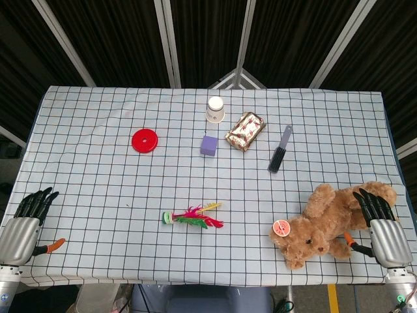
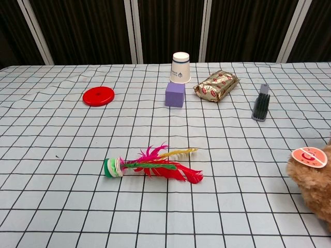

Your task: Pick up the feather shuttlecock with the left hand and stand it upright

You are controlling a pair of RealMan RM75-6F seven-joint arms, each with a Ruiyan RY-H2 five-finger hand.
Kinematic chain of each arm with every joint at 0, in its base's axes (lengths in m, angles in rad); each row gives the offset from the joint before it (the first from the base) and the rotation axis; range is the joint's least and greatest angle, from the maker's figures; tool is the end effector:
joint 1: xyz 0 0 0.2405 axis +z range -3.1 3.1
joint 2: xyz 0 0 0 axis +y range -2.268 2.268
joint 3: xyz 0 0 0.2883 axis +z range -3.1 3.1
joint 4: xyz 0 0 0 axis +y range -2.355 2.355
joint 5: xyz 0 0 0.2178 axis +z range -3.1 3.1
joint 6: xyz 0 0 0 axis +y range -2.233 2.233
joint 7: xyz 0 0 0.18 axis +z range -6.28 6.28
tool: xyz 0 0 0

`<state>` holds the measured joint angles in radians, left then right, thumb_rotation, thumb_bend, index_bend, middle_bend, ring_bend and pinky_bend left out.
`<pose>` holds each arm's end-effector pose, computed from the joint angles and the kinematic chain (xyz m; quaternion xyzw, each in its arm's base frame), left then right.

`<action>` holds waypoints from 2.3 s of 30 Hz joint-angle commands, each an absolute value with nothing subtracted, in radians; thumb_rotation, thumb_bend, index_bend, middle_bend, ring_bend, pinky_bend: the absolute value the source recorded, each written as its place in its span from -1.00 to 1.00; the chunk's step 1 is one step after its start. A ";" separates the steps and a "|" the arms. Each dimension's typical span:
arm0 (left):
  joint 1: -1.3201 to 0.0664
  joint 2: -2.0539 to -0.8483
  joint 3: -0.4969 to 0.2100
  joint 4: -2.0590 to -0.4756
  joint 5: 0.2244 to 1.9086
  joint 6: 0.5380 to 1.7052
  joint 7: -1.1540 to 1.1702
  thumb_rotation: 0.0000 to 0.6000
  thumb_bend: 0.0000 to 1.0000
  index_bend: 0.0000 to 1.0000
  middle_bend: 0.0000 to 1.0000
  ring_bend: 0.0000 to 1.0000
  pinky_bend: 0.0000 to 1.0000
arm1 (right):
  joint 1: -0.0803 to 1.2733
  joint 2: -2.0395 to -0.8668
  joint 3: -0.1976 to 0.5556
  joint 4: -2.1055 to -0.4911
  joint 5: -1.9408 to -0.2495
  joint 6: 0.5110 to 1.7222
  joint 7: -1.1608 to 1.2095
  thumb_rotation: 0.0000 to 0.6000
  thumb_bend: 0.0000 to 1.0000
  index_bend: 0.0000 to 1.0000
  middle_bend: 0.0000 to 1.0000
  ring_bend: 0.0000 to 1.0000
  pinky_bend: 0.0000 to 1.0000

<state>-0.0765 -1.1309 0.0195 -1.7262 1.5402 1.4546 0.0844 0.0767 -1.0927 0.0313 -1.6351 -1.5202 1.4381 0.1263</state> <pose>-0.3203 0.1991 0.1326 -0.6191 -0.4205 -0.3759 0.5464 -0.3435 -0.2126 0.1606 0.5848 -0.4412 0.4053 0.5468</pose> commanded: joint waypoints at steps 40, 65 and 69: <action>-0.475 -1.492 -0.105 -1.697 1.543 1.027 0.457 1.00 -0.26 -0.30 -0.96 -1.00 -1.00 | 0.077 -1.090 0.036 -1.641 -1.508 1.433 0.139 1.00 -0.32 -1.00 -1.00 -1.00 -1.00; -0.642 -1.834 -0.162 -1.564 1.309 0.953 0.638 1.00 -0.20 -0.21 -0.93 -1.00 -1.00 | 0.078 -1.086 0.041 -1.649 -1.492 1.423 0.165 1.00 -0.32 -1.00 -1.00 -1.00 -1.00; -0.644 -1.853 -0.157 -1.550 1.307 0.977 0.637 1.00 -0.17 -0.10 -0.91 -1.00 -0.99 | 0.077 -1.085 0.040 -1.651 -1.492 1.422 0.166 1.00 -0.32 -1.00 -1.00 -1.00 -1.00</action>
<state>-0.6438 -1.8480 -0.1585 -1.5547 1.3068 0.9712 0.6368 0.0773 -1.0851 0.0400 -1.6506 -1.4918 1.4217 0.1664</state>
